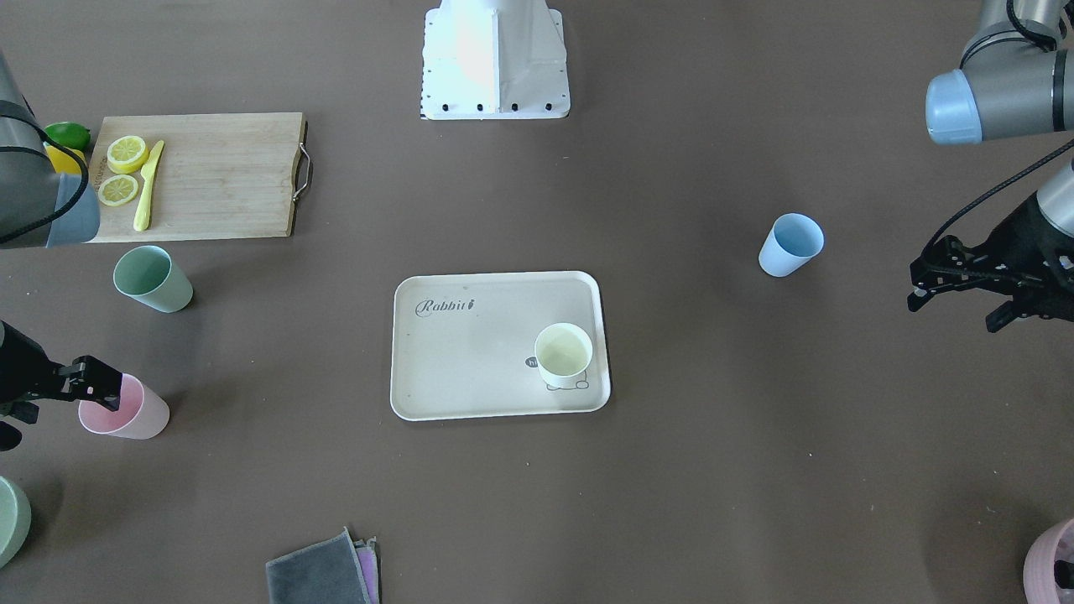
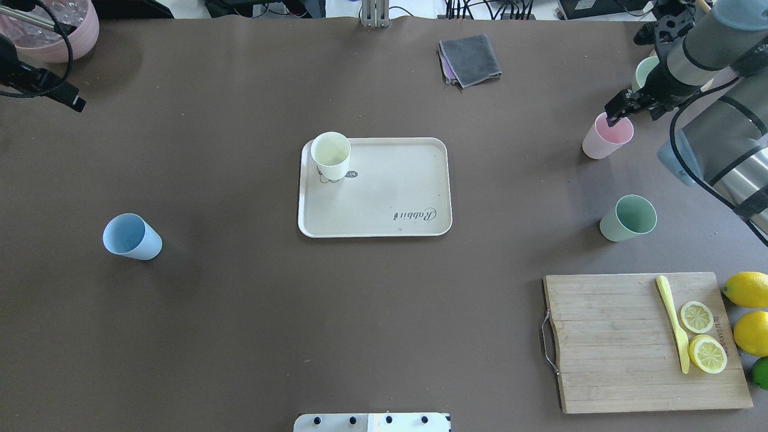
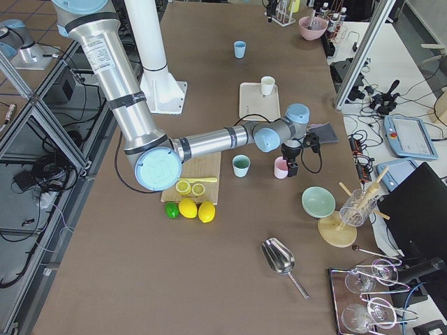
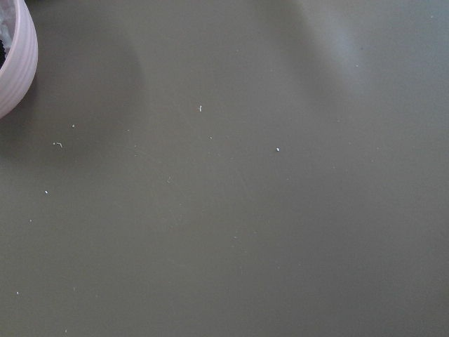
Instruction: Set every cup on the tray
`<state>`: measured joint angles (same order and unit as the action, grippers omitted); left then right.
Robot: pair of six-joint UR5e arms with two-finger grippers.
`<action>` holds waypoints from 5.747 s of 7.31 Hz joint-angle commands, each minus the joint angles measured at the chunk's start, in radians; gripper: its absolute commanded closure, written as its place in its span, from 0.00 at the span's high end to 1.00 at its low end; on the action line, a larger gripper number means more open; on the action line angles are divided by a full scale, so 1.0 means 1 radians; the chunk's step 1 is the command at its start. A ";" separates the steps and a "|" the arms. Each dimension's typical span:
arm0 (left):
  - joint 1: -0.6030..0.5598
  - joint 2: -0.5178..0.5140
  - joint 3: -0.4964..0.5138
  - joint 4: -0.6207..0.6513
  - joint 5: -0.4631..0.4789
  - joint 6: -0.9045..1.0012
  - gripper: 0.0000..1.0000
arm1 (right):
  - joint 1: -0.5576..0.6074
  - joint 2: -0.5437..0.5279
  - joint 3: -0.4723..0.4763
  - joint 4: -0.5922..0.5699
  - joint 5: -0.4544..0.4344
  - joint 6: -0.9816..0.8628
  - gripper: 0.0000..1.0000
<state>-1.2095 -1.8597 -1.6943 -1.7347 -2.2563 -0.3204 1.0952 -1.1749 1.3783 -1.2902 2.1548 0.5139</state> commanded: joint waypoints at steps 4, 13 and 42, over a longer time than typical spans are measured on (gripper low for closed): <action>-0.001 -0.003 0.002 0.000 0.001 -0.006 0.98 | -0.032 0.001 -0.053 0.103 -0.019 0.049 0.00; 0.001 -0.009 0.004 0.000 0.001 -0.020 0.98 | -0.323 0.377 -0.036 -0.021 -0.170 0.705 0.00; 0.378 0.083 -0.088 -0.190 0.060 -0.408 0.00 | 0.173 -0.202 0.426 -0.327 0.117 -0.184 1.00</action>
<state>-0.8316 -1.6764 -1.7775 -2.0267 -2.1921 -0.7259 1.2500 -1.3068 1.7969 -1.6211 2.2759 0.4063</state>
